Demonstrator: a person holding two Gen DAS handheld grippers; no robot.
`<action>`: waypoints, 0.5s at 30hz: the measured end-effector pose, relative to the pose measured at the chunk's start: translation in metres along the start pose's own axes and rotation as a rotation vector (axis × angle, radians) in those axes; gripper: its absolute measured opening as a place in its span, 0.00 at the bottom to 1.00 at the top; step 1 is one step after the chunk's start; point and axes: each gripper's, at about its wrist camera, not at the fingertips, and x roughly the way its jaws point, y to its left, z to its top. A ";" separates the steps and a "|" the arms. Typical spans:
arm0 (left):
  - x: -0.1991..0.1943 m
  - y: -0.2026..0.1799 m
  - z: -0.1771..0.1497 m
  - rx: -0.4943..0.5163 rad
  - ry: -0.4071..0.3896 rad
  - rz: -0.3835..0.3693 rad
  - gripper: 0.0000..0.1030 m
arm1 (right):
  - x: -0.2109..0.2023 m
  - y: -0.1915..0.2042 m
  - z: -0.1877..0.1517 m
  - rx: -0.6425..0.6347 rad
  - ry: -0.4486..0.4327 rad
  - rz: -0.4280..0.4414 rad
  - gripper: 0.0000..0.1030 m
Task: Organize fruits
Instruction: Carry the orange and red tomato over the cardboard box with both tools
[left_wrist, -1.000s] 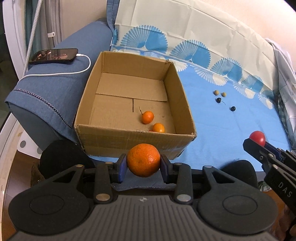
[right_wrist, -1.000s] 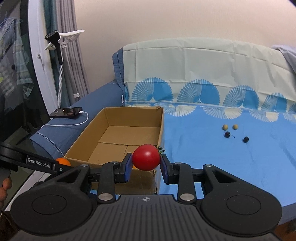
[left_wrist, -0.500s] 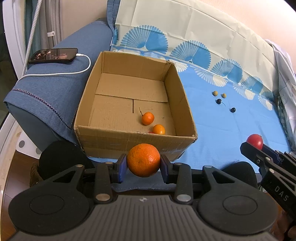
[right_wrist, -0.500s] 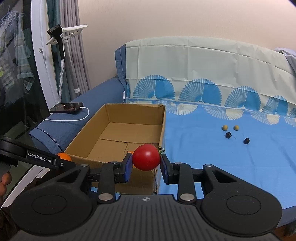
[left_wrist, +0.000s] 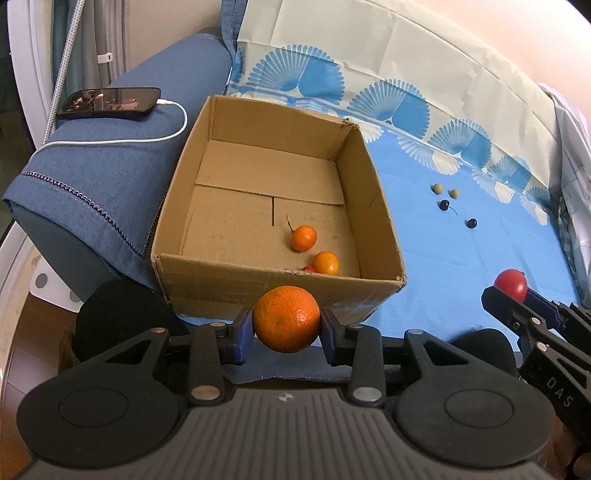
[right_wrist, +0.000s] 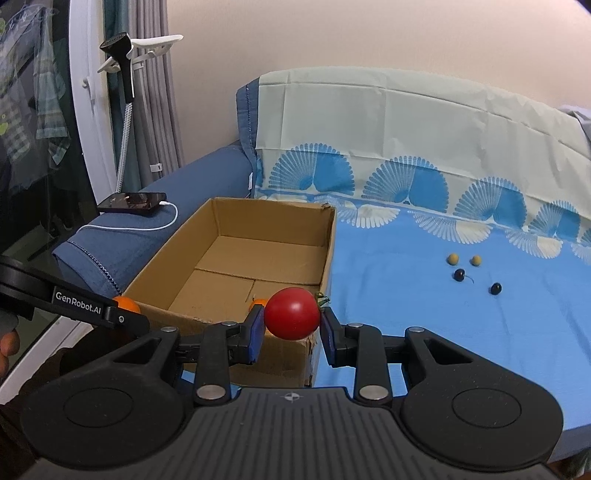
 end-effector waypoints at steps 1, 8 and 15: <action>0.001 0.001 0.002 -0.002 0.000 0.000 0.40 | 0.002 0.001 0.001 -0.006 -0.001 -0.001 0.32; 0.007 0.009 0.018 0.001 -0.009 0.012 0.40 | 0.018 0.006 0.010 -0.029 0.013 0.004 0.32; 0.017 0.018 0.040 -0.006 -0.025 0.027 0.40 | 0.042 0.011 0.022 -0.025 0.037 0.032 0.32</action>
